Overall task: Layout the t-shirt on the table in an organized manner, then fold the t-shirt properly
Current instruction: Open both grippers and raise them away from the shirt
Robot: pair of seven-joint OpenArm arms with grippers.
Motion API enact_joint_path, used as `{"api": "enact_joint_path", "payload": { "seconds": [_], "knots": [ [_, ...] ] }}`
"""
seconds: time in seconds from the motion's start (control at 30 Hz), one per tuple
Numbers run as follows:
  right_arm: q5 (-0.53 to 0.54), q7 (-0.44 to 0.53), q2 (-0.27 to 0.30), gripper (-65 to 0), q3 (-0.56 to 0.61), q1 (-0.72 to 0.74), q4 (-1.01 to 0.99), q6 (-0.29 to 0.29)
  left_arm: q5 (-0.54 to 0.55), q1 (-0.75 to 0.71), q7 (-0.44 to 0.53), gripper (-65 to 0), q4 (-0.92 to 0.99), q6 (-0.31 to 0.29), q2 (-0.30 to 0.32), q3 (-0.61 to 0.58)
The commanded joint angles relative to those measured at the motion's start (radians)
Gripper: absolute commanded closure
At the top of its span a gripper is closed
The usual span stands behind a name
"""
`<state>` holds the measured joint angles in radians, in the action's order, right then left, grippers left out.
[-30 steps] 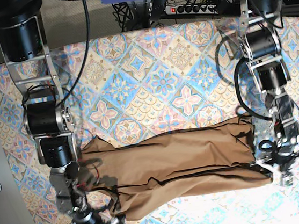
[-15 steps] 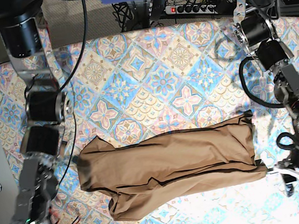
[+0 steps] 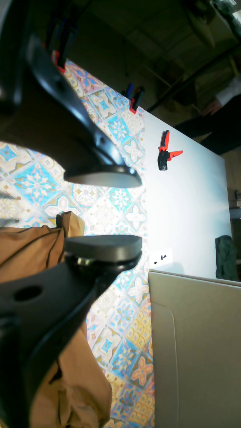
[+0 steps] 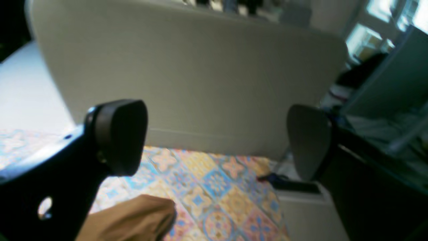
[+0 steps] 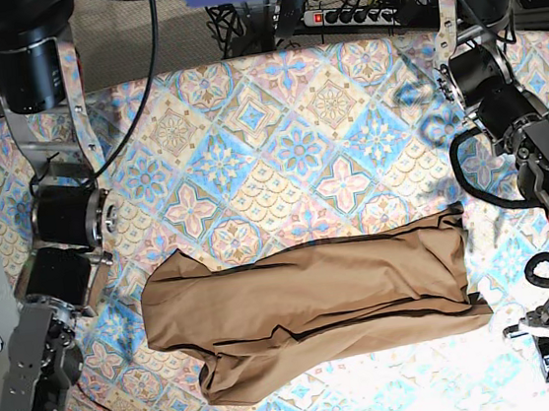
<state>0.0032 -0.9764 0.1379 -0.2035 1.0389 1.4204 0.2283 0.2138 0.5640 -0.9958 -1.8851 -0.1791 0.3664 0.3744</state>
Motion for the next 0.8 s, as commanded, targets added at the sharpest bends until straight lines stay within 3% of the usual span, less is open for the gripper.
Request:
{"api": "enact_joint_path", "payload": {
  "seconds": [0.0,0.3,0.53,0.67,0.77],
  "knots": [
    [0.005,0.024,0.007,-65.0,0.0,0.039,0.009,0.001,0.005,0.023,0.025,-22.6,-0.012,0.003,0.013,0.002],
    [0.004,0.029,0.038,-65.0,0.006,0.175,-0.072,0.001,0.003,0.058,0.019,-22.6,-0.009,0.003,0.013,-0.01],
    [0.004,0.024,0.091,-65.0,0.008,0.266,-0.277,0.001,0.003,0.186,-0.211,-22.6,-0.008,0.003,0.012,-0.059],
    [0.004,0.017,0.091,-65.0,0.02,0.267,-0.361,0.001,0.008,0.225,-0.271,-22.6,-0.008,0.003,0.012,-0.061],
    [0.004,-0.052,0.091,-65.0,0.089,0.267,-0.412,0.001,0.009,0.236,-0.298,-22.6,-0.008,0.003,0.012,-0.061]
  ]
}}
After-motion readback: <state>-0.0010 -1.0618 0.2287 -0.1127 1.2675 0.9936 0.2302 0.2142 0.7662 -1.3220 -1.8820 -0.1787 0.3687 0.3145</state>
